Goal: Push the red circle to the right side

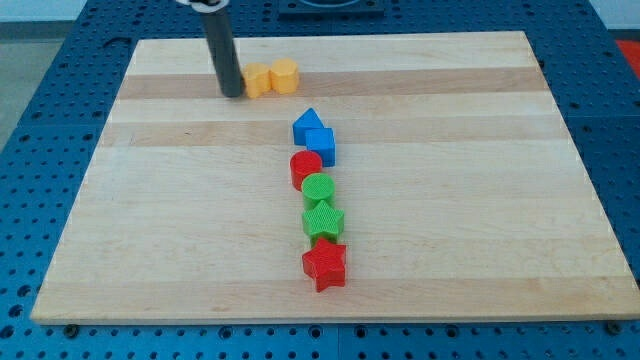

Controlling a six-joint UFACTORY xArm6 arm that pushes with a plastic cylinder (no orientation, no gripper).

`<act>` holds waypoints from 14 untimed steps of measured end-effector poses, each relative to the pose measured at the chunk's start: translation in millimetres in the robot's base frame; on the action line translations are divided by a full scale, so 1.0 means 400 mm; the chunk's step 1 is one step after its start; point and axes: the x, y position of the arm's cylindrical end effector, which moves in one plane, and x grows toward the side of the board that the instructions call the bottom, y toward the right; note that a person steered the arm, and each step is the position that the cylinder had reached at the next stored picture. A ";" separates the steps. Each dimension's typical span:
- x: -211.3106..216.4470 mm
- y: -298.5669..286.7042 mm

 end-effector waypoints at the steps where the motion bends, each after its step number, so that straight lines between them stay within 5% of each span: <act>1: 0.003 0.012; 5: 0.149 -0.041; 9: 0.403 -0.148; 14: 0.407 0.190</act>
